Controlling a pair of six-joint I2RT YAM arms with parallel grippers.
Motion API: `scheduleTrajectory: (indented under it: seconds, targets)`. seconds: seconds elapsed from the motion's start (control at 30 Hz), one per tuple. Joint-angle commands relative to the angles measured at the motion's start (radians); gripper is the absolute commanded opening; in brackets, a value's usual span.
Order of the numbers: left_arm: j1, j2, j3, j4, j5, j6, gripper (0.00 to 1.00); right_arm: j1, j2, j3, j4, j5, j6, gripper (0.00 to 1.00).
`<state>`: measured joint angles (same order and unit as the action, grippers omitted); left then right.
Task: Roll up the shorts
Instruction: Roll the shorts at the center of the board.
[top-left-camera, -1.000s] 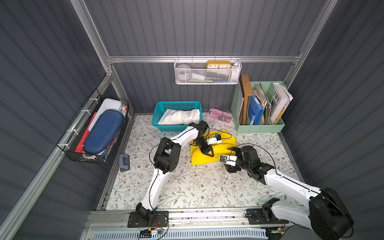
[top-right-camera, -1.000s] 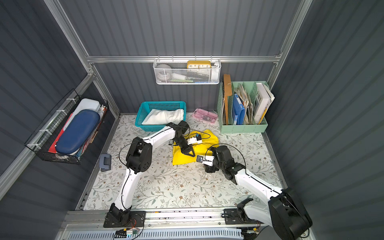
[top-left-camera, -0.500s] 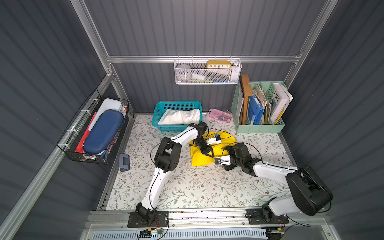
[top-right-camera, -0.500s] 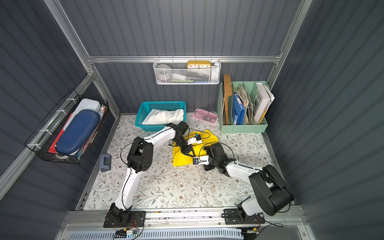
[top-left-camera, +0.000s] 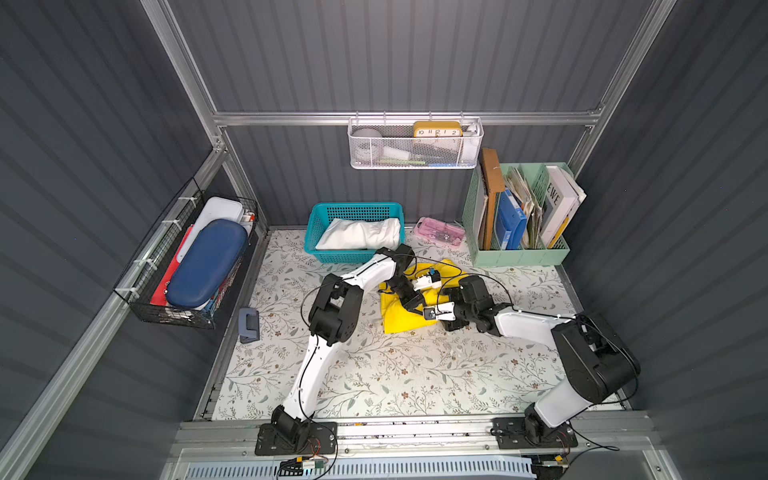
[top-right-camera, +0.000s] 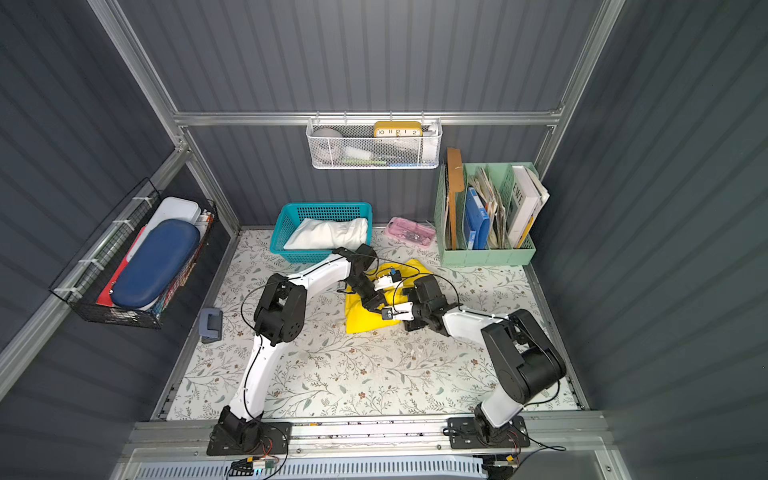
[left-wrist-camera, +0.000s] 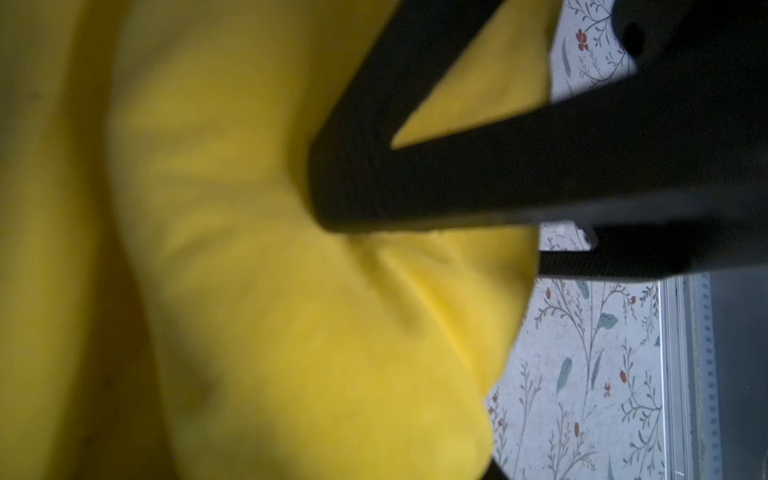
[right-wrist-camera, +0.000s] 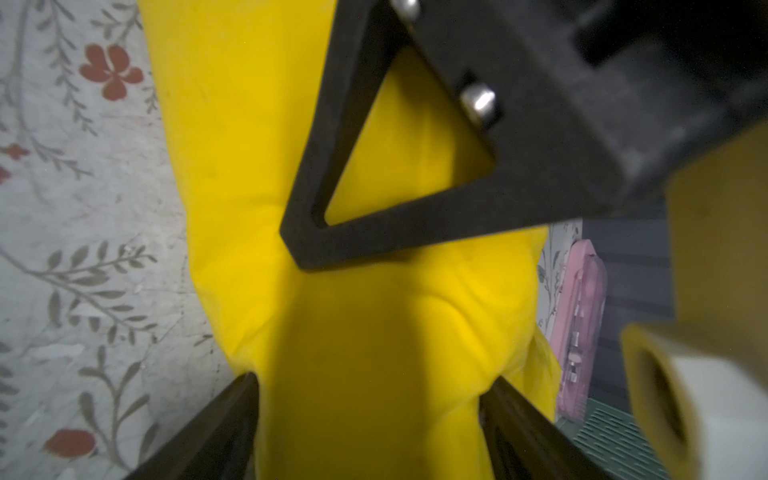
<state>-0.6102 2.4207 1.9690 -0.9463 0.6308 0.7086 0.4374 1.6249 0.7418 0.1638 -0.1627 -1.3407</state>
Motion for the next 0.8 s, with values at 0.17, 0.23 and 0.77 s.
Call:
scheduleTrajectory:
  seconds: [0.17,0.23,0.77]
  targets:
    - [-0.017,0.082,-0.08,-0.092,-0.238,0.011,0.62,-0.016,0.063,0.019,-0.135,-0.049,0.051,0.42]
    - [-0.018,0.062,-0.079,-0.085,-0.242,0.013,0.73,-0.017,0.06,0.027,-0.169,-0.056,0.077,0.32]
    - [0.062,-0.35,-0.328,0.242,-0.342,-0.101,1.0,-0.022,-0.009,-0.027,-0.261,-0.054,0.2,0.04]
